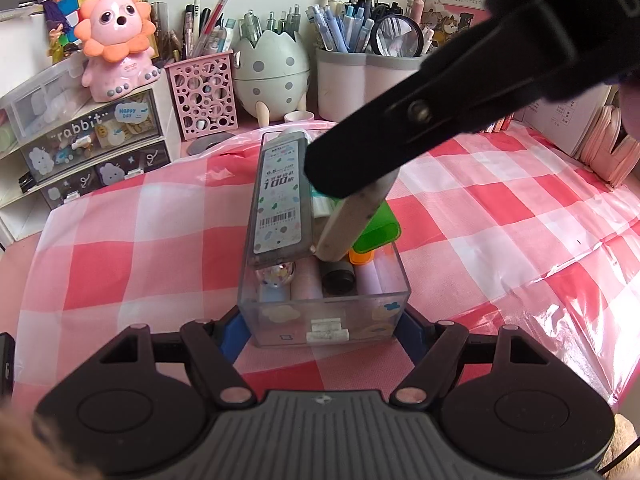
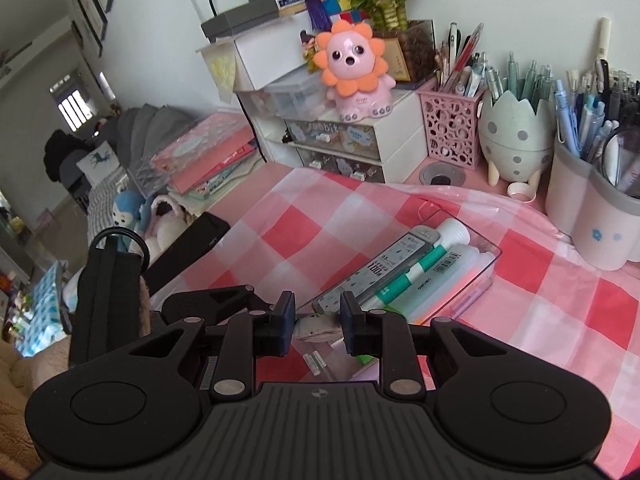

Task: Organize stationery
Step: 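Lift the white eraser, lower it into the tray, open right tool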

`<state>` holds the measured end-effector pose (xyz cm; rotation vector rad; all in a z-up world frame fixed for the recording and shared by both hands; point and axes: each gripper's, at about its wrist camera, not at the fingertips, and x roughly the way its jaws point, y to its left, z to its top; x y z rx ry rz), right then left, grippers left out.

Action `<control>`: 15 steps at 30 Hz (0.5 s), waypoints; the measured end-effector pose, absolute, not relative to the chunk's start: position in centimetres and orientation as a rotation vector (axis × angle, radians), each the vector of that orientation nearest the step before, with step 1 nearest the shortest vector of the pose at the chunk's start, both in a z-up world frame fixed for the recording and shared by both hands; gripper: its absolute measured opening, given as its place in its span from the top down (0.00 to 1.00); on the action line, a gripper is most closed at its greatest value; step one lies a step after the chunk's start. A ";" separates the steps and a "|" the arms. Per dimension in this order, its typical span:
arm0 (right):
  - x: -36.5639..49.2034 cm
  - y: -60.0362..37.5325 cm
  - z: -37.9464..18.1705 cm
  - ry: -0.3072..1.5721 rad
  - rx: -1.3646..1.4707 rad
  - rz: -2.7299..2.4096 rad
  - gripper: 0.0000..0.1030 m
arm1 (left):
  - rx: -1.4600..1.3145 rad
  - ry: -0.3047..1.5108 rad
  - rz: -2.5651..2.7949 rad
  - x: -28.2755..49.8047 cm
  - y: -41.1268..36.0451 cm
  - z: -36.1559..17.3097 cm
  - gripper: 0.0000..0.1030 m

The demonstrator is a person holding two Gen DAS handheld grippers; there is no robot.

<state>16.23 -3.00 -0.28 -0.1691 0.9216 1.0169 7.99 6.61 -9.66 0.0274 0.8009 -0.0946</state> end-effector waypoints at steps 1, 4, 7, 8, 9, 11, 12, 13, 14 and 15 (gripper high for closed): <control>16.3 -2.9 -0.3 0.927 -0.177 1.019 0.77 | 0.028 0.801 -0.094 8.0 6.6 -9.7 0.52; 16.4 -2.5 0.0 0.936 -0.206 1.025 0.77 | 0.027 0.801 -0.095 8.0 6.6 -9.7 0.52; 16.2 -2.2 0.5 0.938 -0.249 1.037 0.77 | 0.027 0.800 -0.096 8.0 6.6 -9.6 0.52; 16.2 -2.0 0.6 0.947 -0.267 1.045 0.77 | 0.026 0.800 -0.096 8.0 6.6 -9.6 0.52; 16.2 -1.7 0.5 0.958 -0.285 1.055 0.77 | 0.026 0.800 -0.096 8.1 6.6 -9.6 0.52; 16.2 -0.9 0.4 0.978 -0.334 1.070 0.77 | 0.026 0.799 -0.096 8.1 6.6 -9.6 0.52; 16.2 -0.5 0.2 0.984 -0.365 1.068 0.77 | 0.026 0.799 -0.096 8.1 6.6 -9.6 0.52; 16.2 -0.1 0.2 0.984 -0.391 1.062 0.77 | 0.025 0.800 -0.096 8.1 6.6 -9.6 0.52; 16.2 0.1 0.1 0.984 -0.413 1.058 0.77 | 0.025 0.800 -0.096 8.1 6.6 -9.6 0.52; 16.2 0.3 0.1 0.983 -0.430 1.056 0.77 | 0.026 0.800 -0.096 8.1 6.6 -9.6 0.52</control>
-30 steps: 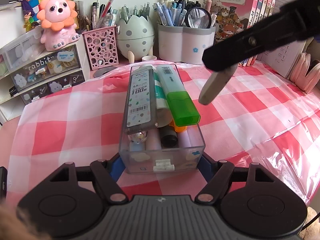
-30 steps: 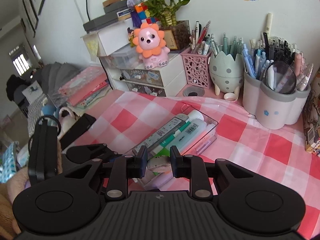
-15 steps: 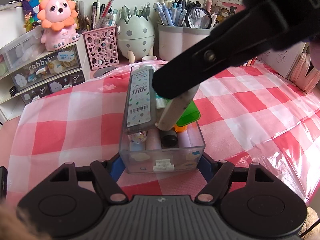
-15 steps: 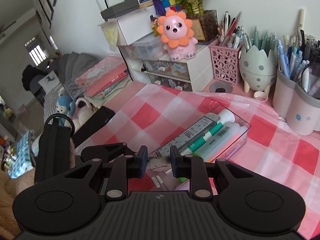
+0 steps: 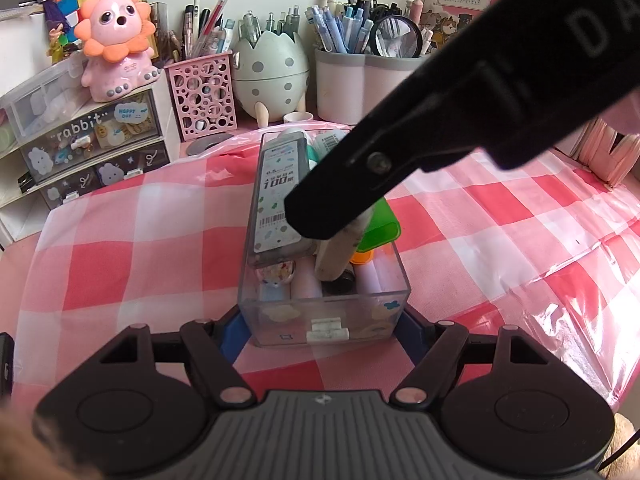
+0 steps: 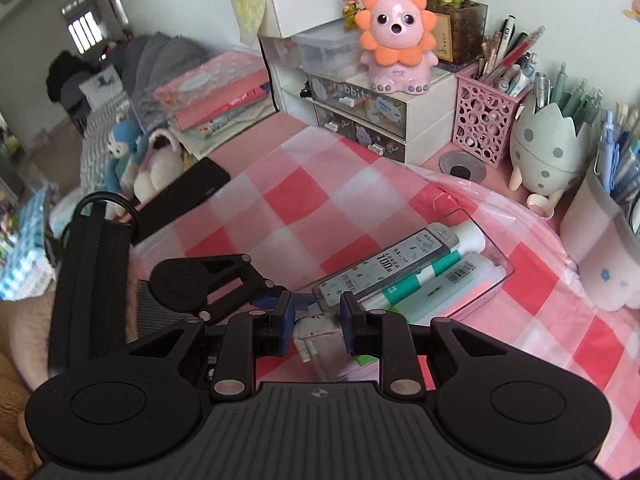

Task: Organize stationery
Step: 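Lift the white eraser, lower it into the tray, open right tool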

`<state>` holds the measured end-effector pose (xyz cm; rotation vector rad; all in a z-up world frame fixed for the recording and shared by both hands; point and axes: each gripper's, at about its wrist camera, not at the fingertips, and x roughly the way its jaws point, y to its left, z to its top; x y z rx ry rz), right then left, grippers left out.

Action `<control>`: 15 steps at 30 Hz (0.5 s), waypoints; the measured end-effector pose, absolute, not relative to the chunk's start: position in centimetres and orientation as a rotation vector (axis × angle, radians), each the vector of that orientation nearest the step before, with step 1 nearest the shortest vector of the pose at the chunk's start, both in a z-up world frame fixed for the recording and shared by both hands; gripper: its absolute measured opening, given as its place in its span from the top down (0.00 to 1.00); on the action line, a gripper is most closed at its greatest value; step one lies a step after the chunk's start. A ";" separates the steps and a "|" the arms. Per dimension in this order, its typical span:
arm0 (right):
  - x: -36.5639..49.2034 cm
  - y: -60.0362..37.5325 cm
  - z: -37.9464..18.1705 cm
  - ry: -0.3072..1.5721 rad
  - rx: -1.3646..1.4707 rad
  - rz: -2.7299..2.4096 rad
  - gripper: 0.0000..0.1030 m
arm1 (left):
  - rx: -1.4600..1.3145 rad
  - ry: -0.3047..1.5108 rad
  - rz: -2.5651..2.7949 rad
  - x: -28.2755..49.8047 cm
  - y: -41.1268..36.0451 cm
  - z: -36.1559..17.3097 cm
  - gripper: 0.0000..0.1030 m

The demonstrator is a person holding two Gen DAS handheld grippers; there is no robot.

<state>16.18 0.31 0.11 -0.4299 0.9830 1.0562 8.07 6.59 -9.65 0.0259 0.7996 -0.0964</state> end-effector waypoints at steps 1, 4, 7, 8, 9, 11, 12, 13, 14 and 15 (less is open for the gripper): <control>16.2 0.5 0.1 0.982 -0.446 1.055 0.77 | 0.026 0.799 -0.096 8.1 6.6 -9.6 0.52; 16.1 0.9 0.2 0.984 -0.496 1.062 0.77 | 0.026 0.800 -0.097 8.1 6.6 -9.6 0.52; 16.0 1.2 0.1 0.988 -0.530 1.060 0.77 | 0.026 0.799 -0.096 8.1 6.6 -9.6 0.52; 16.1 1.3 0.1 0.992 -0.537 1.059 0.77 | 0.026 0.799 -0.096 8.1 6.6 -9.6 0.52; 16.1 1.3 0.0 0.996 -0.540 1.059 0.77 | 0.026 0.799 -0.096 8.1 6.6 -9.7 0.52; 16.3 1.3 0.0 0.997 -0.532 1.055 0.73 | 0.026 0.799 -0.097 8.1 6.6 -9.7 0.52; 16.4 1.2 0.1 0.990 -0.519 1.050 0.71 | 0.025 0.799 -0.097 8.1 6.6 -9.7 0.52; 16.5 1.0 0.3 0.983 -0.501 1.050 0.64 | 0.025 0.799 -0.097 8.1 6.6 -9.7 0.52; 16.6 0.8 0.5 0.975 -0.486 1.051 0.60 | 0.025 0.799 -0.097 8.1 6.6 -9.7 0.52; 16.6 0.6 0.6 0.968 -0.477 1.049 0.59 | 0.025 0.799 -0.097 8.0 6.6 -9.7 0.52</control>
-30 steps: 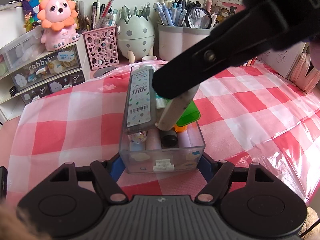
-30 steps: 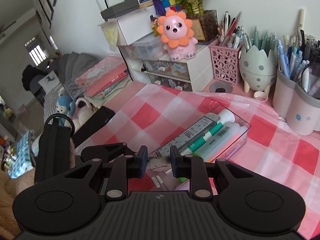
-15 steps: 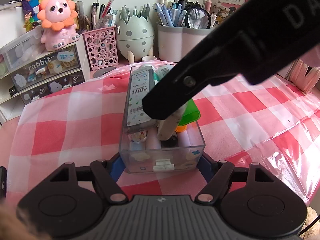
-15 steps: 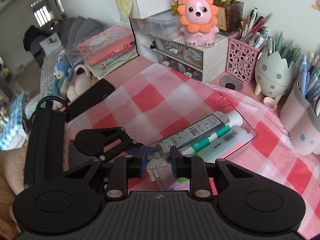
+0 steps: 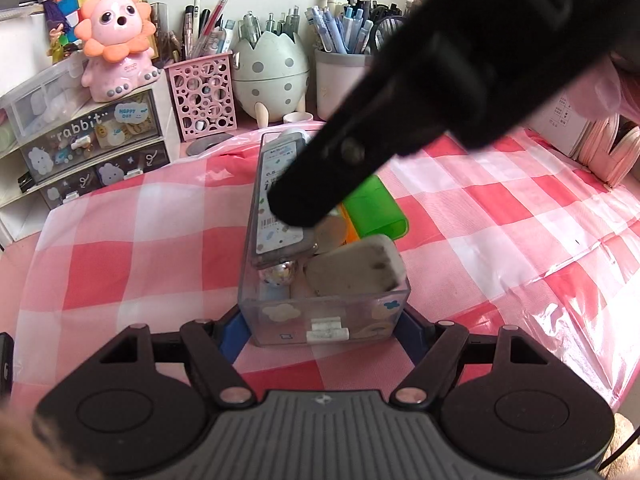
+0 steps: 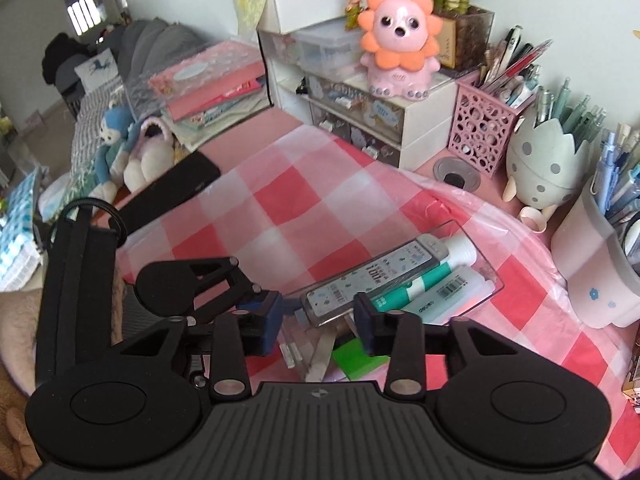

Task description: Organize stationery

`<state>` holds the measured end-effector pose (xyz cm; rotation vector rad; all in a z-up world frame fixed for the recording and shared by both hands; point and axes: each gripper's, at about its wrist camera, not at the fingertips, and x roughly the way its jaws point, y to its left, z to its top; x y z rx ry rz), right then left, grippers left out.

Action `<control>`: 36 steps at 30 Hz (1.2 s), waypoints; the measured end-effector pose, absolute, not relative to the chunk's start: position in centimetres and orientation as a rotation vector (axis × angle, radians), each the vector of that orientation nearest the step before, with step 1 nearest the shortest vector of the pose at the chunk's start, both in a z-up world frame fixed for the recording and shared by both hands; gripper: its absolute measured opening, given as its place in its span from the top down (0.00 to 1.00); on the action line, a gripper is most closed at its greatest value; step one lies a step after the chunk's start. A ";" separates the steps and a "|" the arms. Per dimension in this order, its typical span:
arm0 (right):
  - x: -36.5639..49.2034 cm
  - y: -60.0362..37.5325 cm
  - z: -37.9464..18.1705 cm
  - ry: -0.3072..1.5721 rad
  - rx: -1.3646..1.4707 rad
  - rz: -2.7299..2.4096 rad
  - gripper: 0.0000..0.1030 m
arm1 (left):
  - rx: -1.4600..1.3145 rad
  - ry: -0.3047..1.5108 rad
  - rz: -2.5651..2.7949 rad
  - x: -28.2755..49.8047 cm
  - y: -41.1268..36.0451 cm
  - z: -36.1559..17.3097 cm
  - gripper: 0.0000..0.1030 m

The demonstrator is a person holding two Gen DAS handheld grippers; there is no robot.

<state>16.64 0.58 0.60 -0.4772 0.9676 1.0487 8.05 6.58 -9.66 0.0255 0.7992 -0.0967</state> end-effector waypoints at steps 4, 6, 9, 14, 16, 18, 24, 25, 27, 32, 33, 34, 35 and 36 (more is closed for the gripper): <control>16.7 -0.2 0.9 0.958 -0.453 1.014 0.58 | 0.025 0.800 -0.097 8.1 6.6 -9.7 0.52; 16.6 -0.8 1.1 0.949 -0.427 0.995 0.53 | 0.024 0.801 -0.096 8.1 6.5 -9.6 0.52; 16.5 -1.9 1.4 0.929 -0.374 0.955 0.46 | 0.024 0.804 -0.096 8.2 6.6 -9.6 0.52; 16.2 -3.7 1.5 0.901 -0.284 0.856 0.35 | 0.024 0.817 -0.095 8.4 6.6 -9.5 0.52; 15.9 -4.4 1.4 0.884 -0.260 0.805 0.29 | 0.025 0.823 -0.093 8.5 6.6 -9.4 0.52; 15.4 -5.1 1.3 0.864 -0.241 0.751 0.26 | 0.028 0.829 -0.089 8.6 6.5 -9.4 0.52; 13.8 -7.1 0.8 0.823 -0.205 0.595 0.21 | 0.045 0.840 -0.063 7.9 6.0 -8.8 0.52; 13.4 -7.4 0.7 0.814 -0.205 0.573 0.20 | 0.046 0.839 -0.058 7.7 5.9 -8.6 0.51; 12.6 -8.0 0.7 0.800 -0.197 0.539 0.18 | 0.049 0.836 -0.050 7.3 5.8 -8.3 0.50; 10.7 -9.3 0.8 0.781 -0.170 0.476 0.15 | 0.053 0.823 -0.027 6.1 5.4 -7.2 0.40; 10.3 -9.5 0.9 0.777 -0.163 0.463 0.14 | 0.056 0.822 -0.023 5.9 5.3 -6.9 0.39; 10.0 -9.7 1.0 0.774 -0.158 0.450 0.13 | 0.058 0.819 -0.019 5.6 5.2 -6.7 0.38; 9.7 -9.8 1.0 0.769 -0.156 0.438 0.12 | 0.059 0.814 -0.017 5.3 5.1 -6.3 0.36; 9.3 -9.9 1.1 0.762 -0.153 0.424 0.11 | 0.059 0.810 -0.014 5.1 5.0 -6.0 0.34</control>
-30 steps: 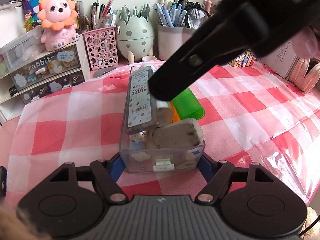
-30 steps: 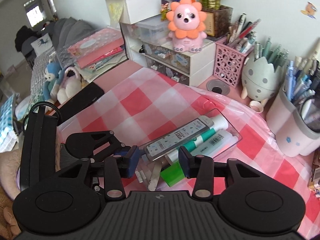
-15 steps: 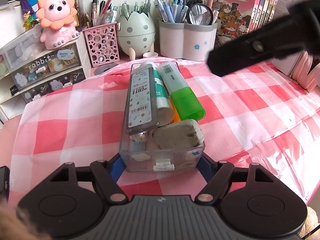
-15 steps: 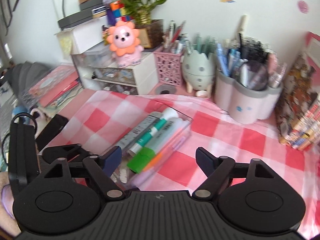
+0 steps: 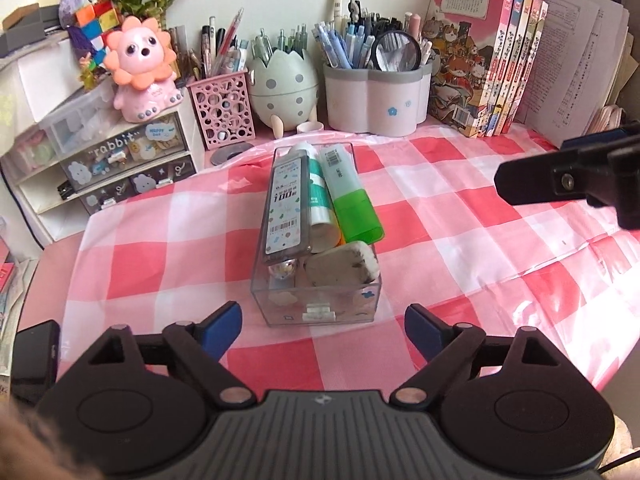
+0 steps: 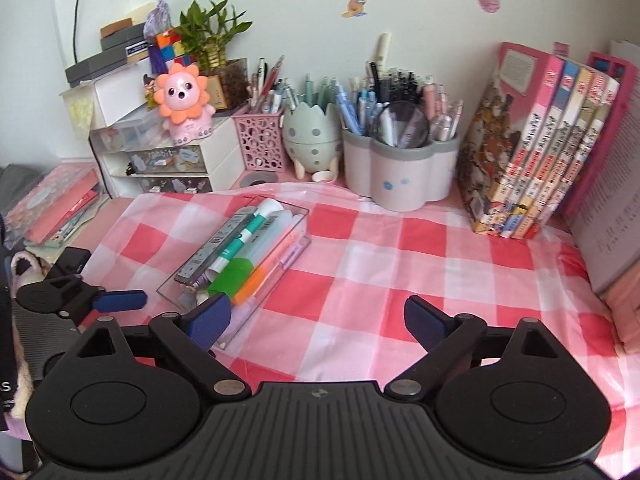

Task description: Organize stationery

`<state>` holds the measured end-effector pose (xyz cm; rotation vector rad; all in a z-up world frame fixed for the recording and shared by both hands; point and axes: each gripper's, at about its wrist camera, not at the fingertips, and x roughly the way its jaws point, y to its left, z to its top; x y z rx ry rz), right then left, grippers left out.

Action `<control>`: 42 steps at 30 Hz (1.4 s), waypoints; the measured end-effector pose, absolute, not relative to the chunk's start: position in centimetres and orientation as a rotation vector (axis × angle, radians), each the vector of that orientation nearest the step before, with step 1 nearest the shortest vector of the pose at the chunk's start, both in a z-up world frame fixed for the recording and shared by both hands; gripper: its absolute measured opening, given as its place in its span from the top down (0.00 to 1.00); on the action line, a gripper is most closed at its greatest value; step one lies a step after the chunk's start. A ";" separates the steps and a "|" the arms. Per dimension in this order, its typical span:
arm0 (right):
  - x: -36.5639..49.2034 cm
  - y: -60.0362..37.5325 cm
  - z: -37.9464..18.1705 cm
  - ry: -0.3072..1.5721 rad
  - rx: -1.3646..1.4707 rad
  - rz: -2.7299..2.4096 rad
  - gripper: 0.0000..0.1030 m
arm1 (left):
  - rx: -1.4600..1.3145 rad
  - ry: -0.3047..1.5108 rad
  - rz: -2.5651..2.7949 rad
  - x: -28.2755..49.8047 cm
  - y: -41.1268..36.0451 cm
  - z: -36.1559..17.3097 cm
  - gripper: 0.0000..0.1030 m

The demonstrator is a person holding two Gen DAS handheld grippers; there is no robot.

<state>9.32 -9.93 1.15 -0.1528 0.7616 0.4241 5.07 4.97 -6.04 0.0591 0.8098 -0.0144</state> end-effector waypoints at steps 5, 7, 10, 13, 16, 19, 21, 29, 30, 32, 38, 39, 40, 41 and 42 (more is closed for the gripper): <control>7.5 -10.9 1.9 0.732 -0.105 0.350 0.05 | 0.030 0.801 0.011 3.9 4.6 -4.3 0.22; 6.9 -11.3 2.2 0.722 -0.088 0.312 0.05 | 0.019 0.805 0.019 3.5 4.4 -3.8 0.21; 6.1 -11.8 2.5 0.723 -0.075 0.253 0.05 | 0.004 0.805 0.034 3.0 4.0 -3.0 0.21; 5.4 -12.1 2.7 0.724 -0.079 0.192 0.05 | -0.036 0.799 0.037 2.4 3.9 -2.1 0.21; 4.5 -12.3 2.9 0.712 -0.087 0.161 0.05 | -0.050 0.794 0.033 1.9 3.6 -1.3 0.21; 3.9 -12.5 3.3 0.711 -0.077 0.158 0.05 | -0.031 0.788 0.046 1.4 3.0 -0.6 0.21; 3.6 -12.6 3.6 0.711 -0.070 0.159 0.05 | -0.022 0.783 0.048 1.1 2.7 -0.2 0.21; 3.2 -12.4 3.6 0.720 -0.068 0.171 0.05 | -0.021 0.766 0.058 0.6 2.8 0.3 0.21; 3.3 -12.3 3.6 0.723 -0.068 0.172 0.05 | -0.021 0.767 0.061 0.6 2.8 0.3 0.21; 3.3 -12.2 3.5 0.729 -0.066 0.176 0.05 | -0.023 0.769 0.064 0.6 2.9 0.2 0.21; 3.5 -12.1 3.2 0.741 -0.065 0.181 0.05 | -0.021 0.771 0.064 0.6 2.9 0.2 0.21; 3.5 -12.1 3.2 0.742 -0.065 0.182 0.05 | -0.021 0.772 0.064 0.6 2.9 0.2 0.21; 3.5 -12.0 3.2 0.743 -0.066 0.182 0.05 | -0.020 0.773 0.064 0.7 2.9 0.2 0.21; 3.6 -12.0 3.2 0.744 -0.066 0.182 0.05 | -0.021 0.773 0.064 0.7 2.9 0.2 0.21; 3.6 -12.0 3.1 0.744 -0.066 0.182 0.05 | -0.021 0.773 0.064 0.6 2.9 0.2 0.21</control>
